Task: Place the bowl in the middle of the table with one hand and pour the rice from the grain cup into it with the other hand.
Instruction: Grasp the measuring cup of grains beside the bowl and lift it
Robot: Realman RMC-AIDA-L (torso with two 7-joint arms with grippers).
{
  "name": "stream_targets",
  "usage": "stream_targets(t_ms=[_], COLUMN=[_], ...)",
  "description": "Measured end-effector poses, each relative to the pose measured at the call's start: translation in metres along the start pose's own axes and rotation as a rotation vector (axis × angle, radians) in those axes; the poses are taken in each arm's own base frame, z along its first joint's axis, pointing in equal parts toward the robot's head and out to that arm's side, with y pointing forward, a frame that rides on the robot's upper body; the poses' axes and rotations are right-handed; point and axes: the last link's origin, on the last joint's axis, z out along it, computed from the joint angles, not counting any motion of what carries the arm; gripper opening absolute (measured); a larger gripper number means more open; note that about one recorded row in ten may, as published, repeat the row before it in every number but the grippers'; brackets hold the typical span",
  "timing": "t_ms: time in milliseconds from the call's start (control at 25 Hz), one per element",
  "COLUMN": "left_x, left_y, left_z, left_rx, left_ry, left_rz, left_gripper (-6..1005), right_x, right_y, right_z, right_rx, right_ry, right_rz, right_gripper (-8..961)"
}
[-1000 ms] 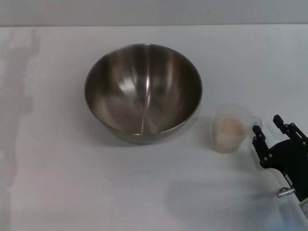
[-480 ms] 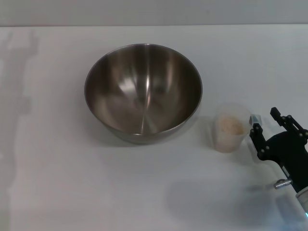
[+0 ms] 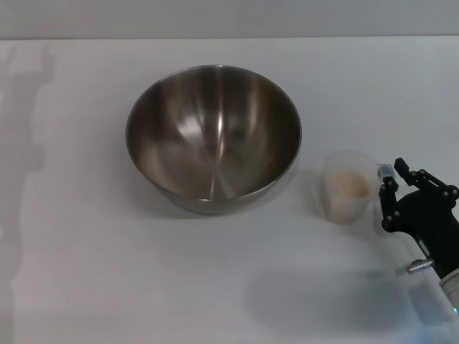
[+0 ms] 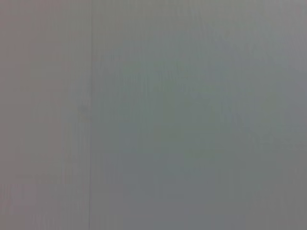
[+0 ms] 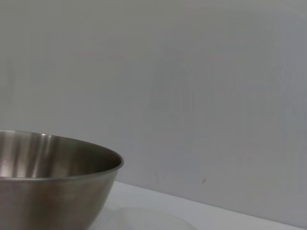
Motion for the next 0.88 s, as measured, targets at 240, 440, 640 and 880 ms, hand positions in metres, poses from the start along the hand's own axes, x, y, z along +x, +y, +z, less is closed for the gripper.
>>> stream_targets(t_ms=[240,440,640,880], left_x=[-0.001,-0.001,-0.002,-0.004], left_y=[0.000,-0.001,-0.002,-0.004], left_z=[-0.002,-0.003,-0.005,-0.008], left_rx=[0.001,0.002,0.005,0.010], left_ry=[0.001,0.005,0.002,-0.009], left_rz=[0.002,0.002,0.004,0.007], left_gripper=[626,628,630,632], right_x=[-0.002,-0.005,-0.007,-0.019], right_y=[0.000,-0.004,-0.014,-0.035], right_z=[0.008,0.013,0.016,0.020], right_rx=[-0.011,0.016,0.071,0.194], right_ry=[-0.004,-0.015,-0.031,-0.107], right_rz=[-0.006,0.007,0.039,0.059], right_gripper=[154,150,64,41])
